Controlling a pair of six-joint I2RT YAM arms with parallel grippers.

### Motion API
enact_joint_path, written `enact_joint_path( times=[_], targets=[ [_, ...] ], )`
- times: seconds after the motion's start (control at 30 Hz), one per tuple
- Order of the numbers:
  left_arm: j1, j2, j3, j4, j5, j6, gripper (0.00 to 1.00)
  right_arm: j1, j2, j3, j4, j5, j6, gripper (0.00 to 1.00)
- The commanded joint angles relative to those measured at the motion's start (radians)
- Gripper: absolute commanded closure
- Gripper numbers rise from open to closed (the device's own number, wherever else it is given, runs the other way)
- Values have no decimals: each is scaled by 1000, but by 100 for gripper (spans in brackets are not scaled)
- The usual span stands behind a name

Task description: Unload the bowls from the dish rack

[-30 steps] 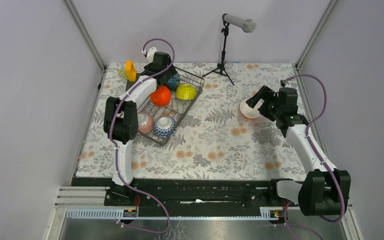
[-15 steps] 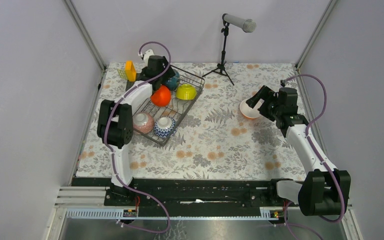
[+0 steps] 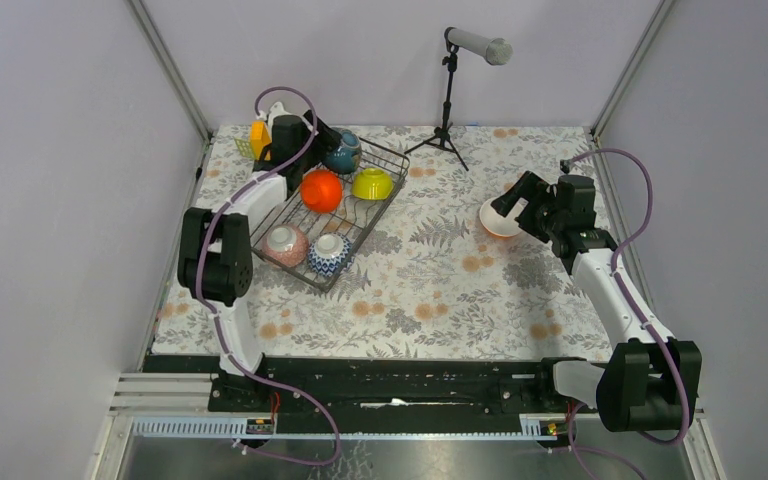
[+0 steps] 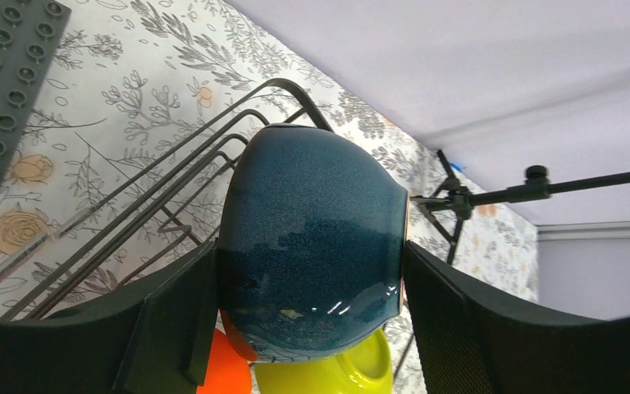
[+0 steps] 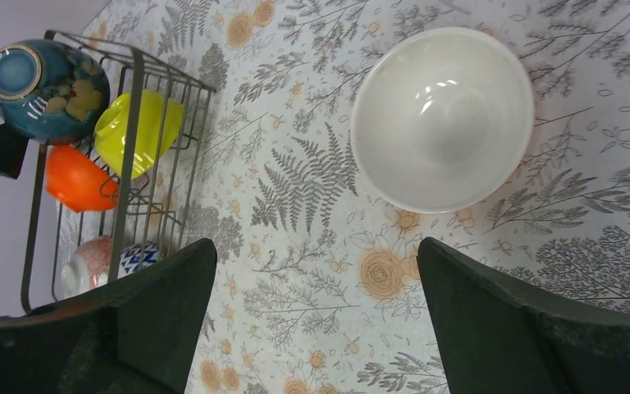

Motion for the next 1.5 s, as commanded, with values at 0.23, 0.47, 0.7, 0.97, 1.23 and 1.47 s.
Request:
enact_joint_path(
  times=[0.23,0.47,0.7,0.97,1.23,1.47],
  targets=[
    [16,-181,-14,223,201,-118,48,-3,-47,24,43,-151,-24,0],
    [2,-226,-46,199,330,-134,49,4,-54,37,54,-240,-27,1],
    [-95,-293,-86,149,345,-61,50,15,-69,37,53,-254,-27,0],
    [-200,-371,-109,61,227,58,50,138,-24,96,58,-264,-61,1],
    [-242,-422,-135,23,202,122,50,238,71,166,195,-277,6,0],
    [-348,-434,-124,-70,104,256,51,238,36,180,145,-167,-26,0]
  ],
)
